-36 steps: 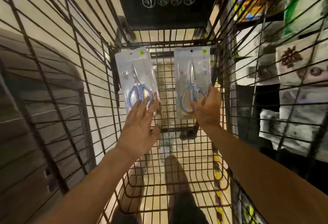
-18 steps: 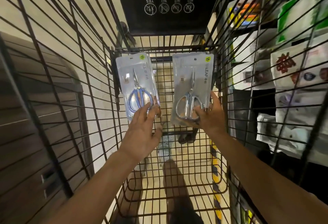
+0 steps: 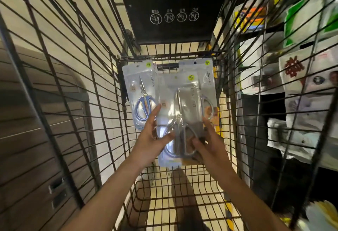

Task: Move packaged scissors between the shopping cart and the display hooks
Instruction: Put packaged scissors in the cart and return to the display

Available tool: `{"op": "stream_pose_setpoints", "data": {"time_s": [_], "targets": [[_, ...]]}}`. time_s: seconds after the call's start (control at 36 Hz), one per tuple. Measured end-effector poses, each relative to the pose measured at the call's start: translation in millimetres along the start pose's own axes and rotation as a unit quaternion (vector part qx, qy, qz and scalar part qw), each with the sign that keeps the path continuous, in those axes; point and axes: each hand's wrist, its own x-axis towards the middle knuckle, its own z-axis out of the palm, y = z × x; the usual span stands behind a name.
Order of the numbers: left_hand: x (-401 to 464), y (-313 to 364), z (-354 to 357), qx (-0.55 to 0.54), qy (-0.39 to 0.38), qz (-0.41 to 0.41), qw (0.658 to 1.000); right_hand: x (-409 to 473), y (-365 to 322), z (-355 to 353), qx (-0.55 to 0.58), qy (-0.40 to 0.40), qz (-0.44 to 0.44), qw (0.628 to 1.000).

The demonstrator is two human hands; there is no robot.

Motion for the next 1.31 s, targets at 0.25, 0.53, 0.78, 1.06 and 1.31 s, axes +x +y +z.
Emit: {"op": "stream_pose_setpoints", "data": {"time_s": [0.25,0.53,0.78,1.06,1.31], "targets": [[-2,9,-14,-0.120,0.071,-0.002,0.990,13,-23,11,-0.030,-0.043,0.021,0.998],[-6,25,-20,-0.145,0.157,0.034,0.976,88,-26,-7,-0.170,0.115,-0.007,0.979],[-10,19,-29,-0.132,0.196,0.029,0.971,136,11,-2,-0.295,0.279,-0.070,0.911],[-16,20,-18,-0.150,0.192,0.017,0.970,139,4,-15,-0.289,0.281,0.011,0.915],[-17,16,-8,-0.148,0.200,0.031,0.968,134,35,-26,-0.226,0.246,0.052,0.941]]}}
